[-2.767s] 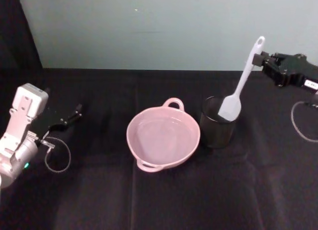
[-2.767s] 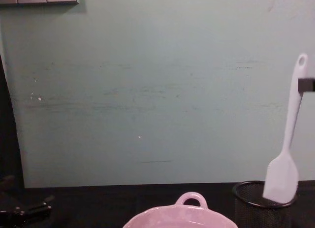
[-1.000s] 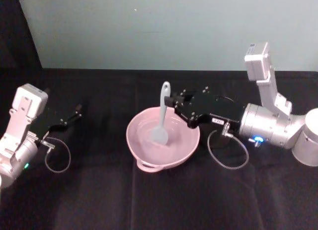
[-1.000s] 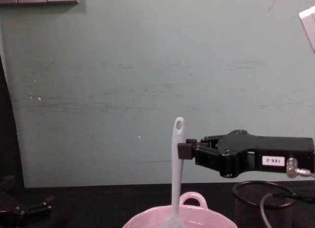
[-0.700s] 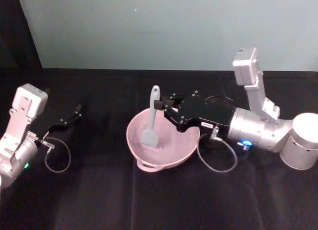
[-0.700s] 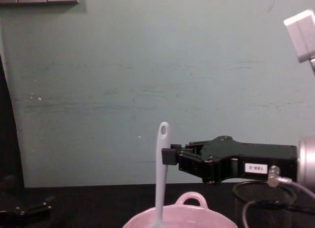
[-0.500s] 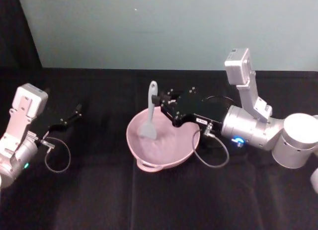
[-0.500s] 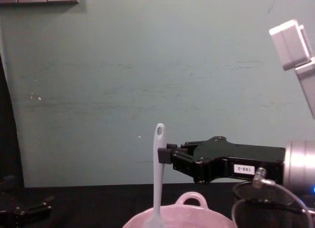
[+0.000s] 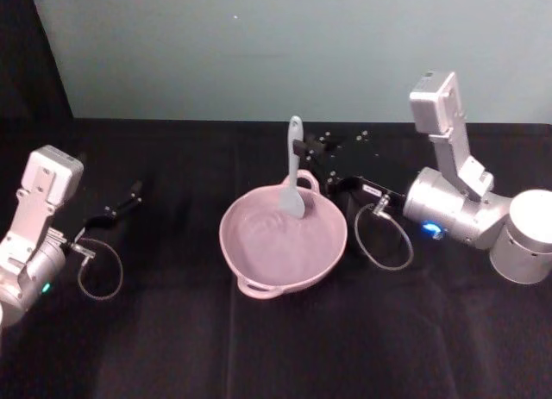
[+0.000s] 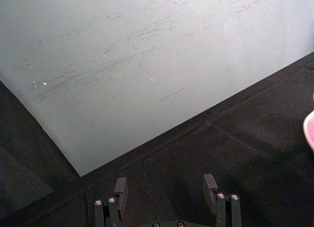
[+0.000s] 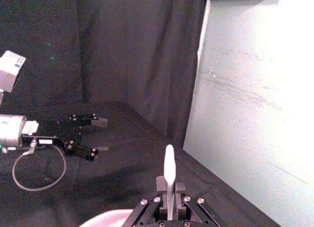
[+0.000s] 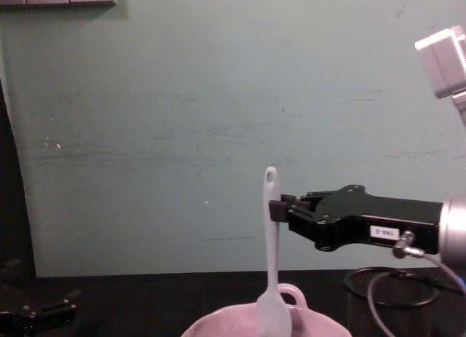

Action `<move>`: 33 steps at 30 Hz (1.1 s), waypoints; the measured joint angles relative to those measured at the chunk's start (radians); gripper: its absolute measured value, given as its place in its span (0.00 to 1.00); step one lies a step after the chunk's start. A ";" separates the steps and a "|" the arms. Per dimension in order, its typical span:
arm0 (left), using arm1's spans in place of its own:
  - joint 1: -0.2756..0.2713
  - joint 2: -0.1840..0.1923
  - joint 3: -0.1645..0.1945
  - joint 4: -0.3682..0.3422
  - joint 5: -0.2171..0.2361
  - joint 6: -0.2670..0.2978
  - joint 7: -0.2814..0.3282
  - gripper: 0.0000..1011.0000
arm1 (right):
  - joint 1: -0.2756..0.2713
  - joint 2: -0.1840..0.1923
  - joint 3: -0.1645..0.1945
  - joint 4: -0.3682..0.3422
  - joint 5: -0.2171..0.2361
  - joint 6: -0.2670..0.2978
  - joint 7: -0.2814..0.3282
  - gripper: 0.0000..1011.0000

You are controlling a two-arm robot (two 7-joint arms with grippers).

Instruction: Use the one hand to pick up the spoon and stir the clear water in the bowl.

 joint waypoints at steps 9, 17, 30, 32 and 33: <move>0.000 0.000 0.000 0.000 0.000 0.000 0.000 1.00 | -0.080 0.079 0.048 -0.123 0.037 0.062 0.035 0.10; 0.000 0.000 0.000 0.000 0.000 0.000 0.000 1.00 | -0.139 0.095 0.066 -0.202 0.082 0.107 0.071 0.10; 0.000 0.000 0.000 0.000 0.000 0.000 0.000 1.00 | -0.095 0.002 0.032 -0.139 0.070 0.129 0.061 0.10; 0.000 0.000 0.000 0.000 0.000 0.000 0.000 1.00 | -0.084 -0.022 0.030 -0.111 0.051 0.105 0.042 0.10; 0.000 0.000 0.000 0.000 0.000 0.000 0.000 1.00 | -0.081 -0.029 0.031 -0.102 0.045 0.098 0.035 0.10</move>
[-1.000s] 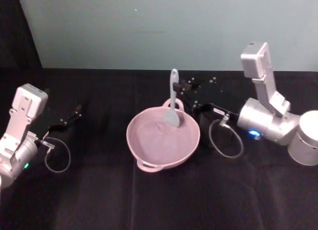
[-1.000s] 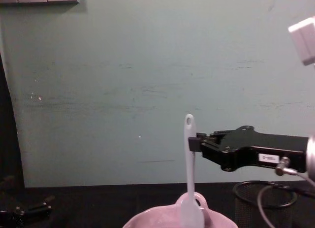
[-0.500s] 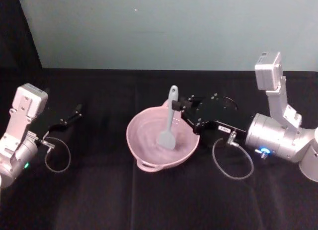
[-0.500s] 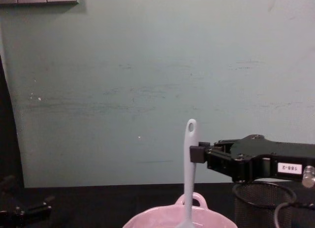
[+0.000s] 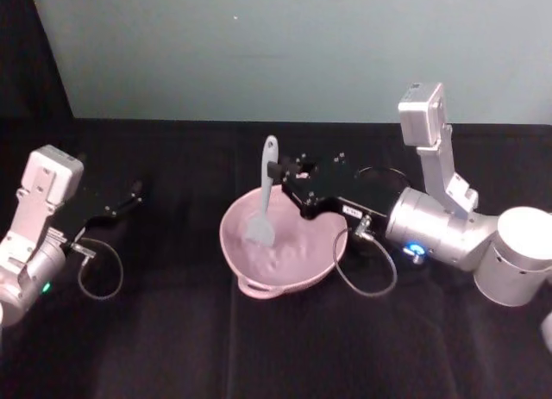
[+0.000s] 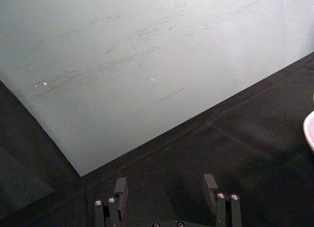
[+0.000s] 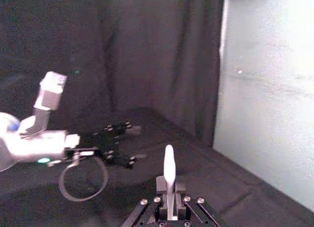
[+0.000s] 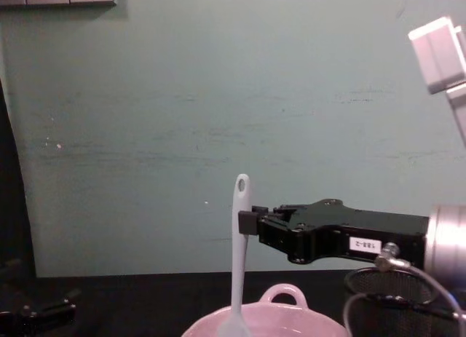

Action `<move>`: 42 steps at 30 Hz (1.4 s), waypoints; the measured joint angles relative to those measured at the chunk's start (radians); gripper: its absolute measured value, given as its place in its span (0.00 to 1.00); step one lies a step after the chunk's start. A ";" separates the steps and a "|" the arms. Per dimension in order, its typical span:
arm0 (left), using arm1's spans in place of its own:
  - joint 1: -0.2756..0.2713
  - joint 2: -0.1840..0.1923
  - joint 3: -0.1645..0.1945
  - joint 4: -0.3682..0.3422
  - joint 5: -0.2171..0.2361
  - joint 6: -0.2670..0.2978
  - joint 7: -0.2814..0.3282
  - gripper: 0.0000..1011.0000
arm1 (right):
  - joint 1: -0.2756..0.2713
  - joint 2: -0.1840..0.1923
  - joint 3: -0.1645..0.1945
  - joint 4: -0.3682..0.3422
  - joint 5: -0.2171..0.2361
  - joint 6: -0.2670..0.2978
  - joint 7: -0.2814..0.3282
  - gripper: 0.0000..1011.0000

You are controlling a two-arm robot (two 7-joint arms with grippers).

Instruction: Use the one hand to pick up the spoon and stir the clear water in the bowl.

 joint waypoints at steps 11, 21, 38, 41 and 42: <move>0.000 0.000 0.000 0.000 0.000 0.000 0.000 1.00 | 0.019 -0.049 0.035 0.080 -0.075 -0.068 -0.069 0.10; 0.000 0.000 0.000 0.000 0.000 0.000 0.000 1.00 | -0.028 0.007 0.092 0.005 -0.073 -0.035 -0.059 0.10; 0.000 0.000 0.000 0.000 0.000 0.000 0.000 1.00 | -0.143 0.063 0.080 -0.153 0.002 0.038 -0.004 0.10; 0.000 0.000 0.000 0.000 0.000 0.000 0.000 1.00 | -0.133 0.042 0.061 -0.142 -0.004 0.029 -0.005 0.10; 0.000 0.000 0.000 0.000 0.000 0.000 0.000 1.00 | -0.128 0.035 0.056 -0.135 -0.007 0.024 -0.006 0.10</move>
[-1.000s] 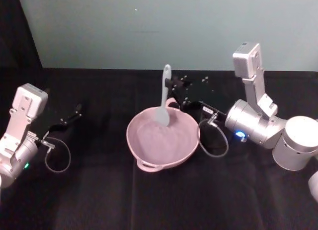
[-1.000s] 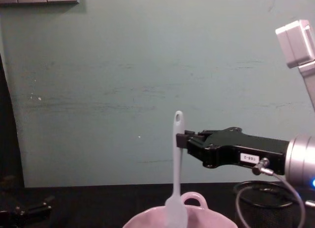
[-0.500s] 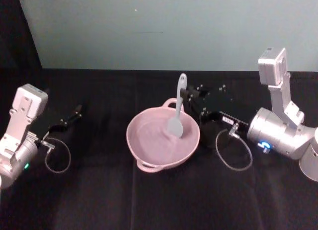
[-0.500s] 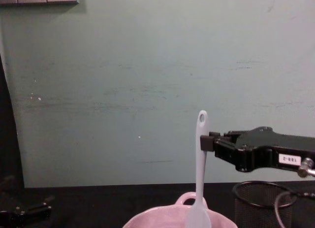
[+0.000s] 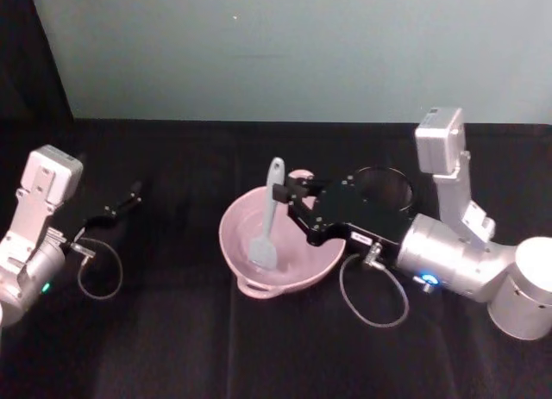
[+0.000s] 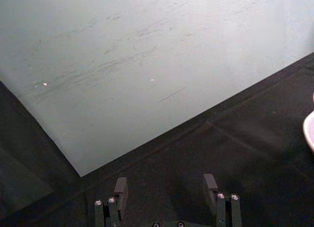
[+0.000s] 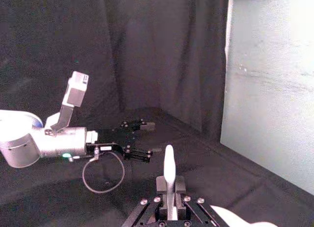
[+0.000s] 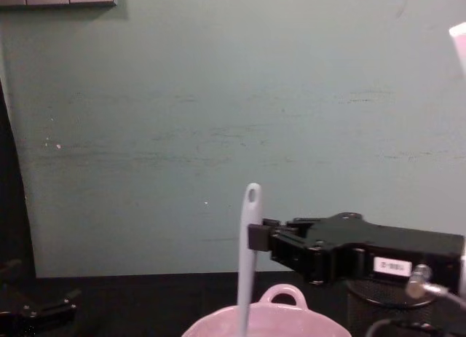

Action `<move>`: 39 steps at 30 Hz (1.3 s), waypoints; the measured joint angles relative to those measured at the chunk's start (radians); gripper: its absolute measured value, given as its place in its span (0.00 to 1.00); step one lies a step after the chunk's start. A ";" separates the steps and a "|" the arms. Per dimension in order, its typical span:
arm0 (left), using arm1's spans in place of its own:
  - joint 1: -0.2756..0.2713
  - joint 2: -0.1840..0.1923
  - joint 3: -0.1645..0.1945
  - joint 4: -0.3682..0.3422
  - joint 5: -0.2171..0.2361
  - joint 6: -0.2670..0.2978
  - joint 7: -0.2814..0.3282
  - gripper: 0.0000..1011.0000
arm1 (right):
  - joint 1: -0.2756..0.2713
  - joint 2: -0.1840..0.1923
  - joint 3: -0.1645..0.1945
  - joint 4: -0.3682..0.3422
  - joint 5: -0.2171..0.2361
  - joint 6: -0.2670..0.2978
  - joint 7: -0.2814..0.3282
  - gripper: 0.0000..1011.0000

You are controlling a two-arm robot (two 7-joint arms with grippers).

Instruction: Use the one hand to pick up the spoon and stir the clear water in the bowl.

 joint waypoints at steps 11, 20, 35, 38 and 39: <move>0.000 0.000 0.000 0.000 0.000 0.000 0.000 1.00 | 0.064 -0.083 -0.016 0.124 -0.097 -0.064 -0.074 0.10; 0.000 0.000 0.000 0.000 0.000 0.000 0.000 1.00 | 0.065 -0.083 0.025 0.140 -0.136 -0.077 -0.109 0.10; 0.000 0.000 0.000 0.000 0.000 0.000 0.000 1.00 | -0.049 0.008 0.089 -0.023 -0.050 0.013 -0.058 0.10; 0.000 0.000 0.000 0.000 0.000 0.000 0.000 1.00 | -0.059 0.011 0.084 -0.038 -0.031 0.027 -0.053 0.10; 0.000 0.000 0.000 0.000 0.000 0.000 0.000 1.00 | -0.060 0.011 0.083 -0.039 -0.028 0.029 -0.052 0.10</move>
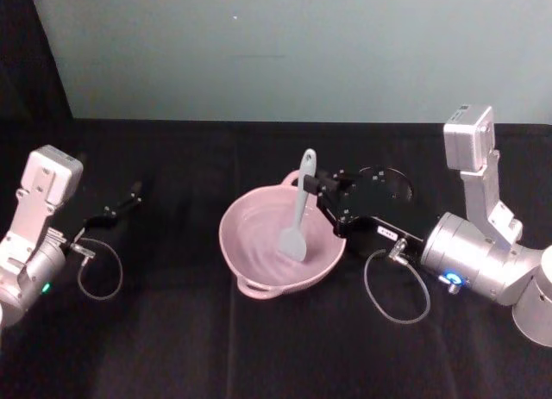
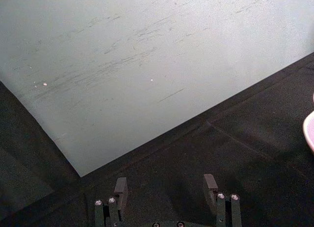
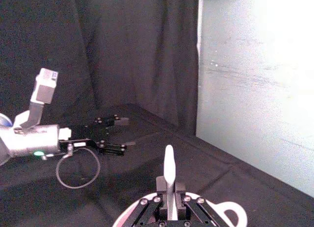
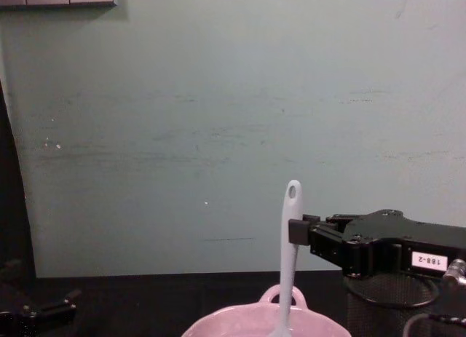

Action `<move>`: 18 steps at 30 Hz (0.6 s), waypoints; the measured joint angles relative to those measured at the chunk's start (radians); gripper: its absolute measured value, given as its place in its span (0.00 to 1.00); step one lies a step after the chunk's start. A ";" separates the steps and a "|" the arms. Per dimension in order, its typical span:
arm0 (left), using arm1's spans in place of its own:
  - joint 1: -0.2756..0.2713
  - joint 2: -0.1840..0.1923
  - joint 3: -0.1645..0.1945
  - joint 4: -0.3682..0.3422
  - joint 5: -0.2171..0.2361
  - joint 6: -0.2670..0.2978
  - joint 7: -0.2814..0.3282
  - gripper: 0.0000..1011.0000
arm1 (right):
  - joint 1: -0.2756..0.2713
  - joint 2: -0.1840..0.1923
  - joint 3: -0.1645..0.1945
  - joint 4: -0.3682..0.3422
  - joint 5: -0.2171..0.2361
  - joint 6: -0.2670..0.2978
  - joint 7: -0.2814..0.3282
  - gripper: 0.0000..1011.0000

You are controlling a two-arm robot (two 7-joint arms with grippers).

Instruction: Use the one hand to pick up the spoon and stir the clear water in the bowl.

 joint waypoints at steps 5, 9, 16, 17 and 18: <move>0.000 0.000 0.000 0.000 0.000 0.000 0.000 1.00 | 0.017 -0.013 -0.026 0.005 0.015 0.016 0.006 0.10; 0.000 0.000 0.000 0.000 0.000 0.000 0.000 1.00 | 0.039 -0.033 -0.047 0.030 0.010 0.009 0.006 0.10; 0.000 0.000 0.000 0.000 0.000 0.000 0.000 1.00 | 0.086 -0.084 -0.065 0.106 -0.019 -0.028 -0.023 0.10; 0.000 0.000 0.000 0.000 0.000 0.000 0.000 1.00 | 0.091 -0.088 -0.065 0.114 -0.024 -0.033 -0.027 0.10; 0.000 0.000 0.000 0.000 0.000 0.000 0.000 1.00 | 0.101 -0.096 -0.065 0.132 -0.033 -0.040 -0.034 0.10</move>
